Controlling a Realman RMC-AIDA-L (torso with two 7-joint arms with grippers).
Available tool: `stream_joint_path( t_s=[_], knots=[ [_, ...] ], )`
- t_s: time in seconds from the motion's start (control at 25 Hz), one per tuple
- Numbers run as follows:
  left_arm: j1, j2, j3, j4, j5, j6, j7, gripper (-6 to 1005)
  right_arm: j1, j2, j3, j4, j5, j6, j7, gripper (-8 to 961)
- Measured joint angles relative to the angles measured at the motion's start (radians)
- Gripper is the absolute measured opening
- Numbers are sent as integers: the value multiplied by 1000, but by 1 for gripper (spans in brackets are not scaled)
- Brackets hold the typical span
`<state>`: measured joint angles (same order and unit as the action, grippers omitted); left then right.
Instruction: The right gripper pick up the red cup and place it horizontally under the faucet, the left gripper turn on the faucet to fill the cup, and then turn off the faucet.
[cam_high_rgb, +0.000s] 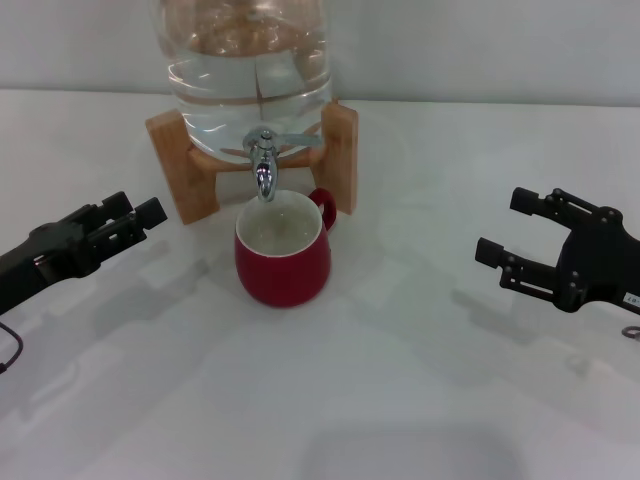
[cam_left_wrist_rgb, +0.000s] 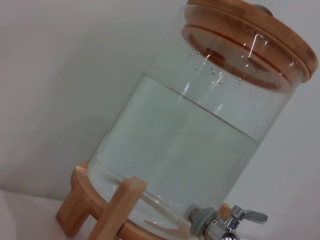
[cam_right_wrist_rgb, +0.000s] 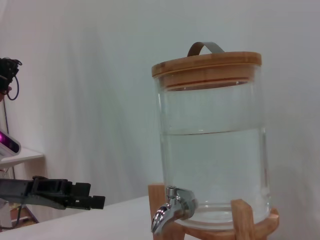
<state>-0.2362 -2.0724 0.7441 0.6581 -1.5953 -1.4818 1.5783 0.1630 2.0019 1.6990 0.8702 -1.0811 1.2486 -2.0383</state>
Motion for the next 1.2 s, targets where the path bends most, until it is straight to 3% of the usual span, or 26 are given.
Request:
stream_joint_path(
  t_s=[0.24,1.2],
  knots=[
    [0,-1,0,-2,0,0,-1,841,-2,0,9,-2,7,6,7,783],
    [0,0,-5,-3,0,3,-1,841,5,-1,8,-14,52,19,40,768]
  ],
)
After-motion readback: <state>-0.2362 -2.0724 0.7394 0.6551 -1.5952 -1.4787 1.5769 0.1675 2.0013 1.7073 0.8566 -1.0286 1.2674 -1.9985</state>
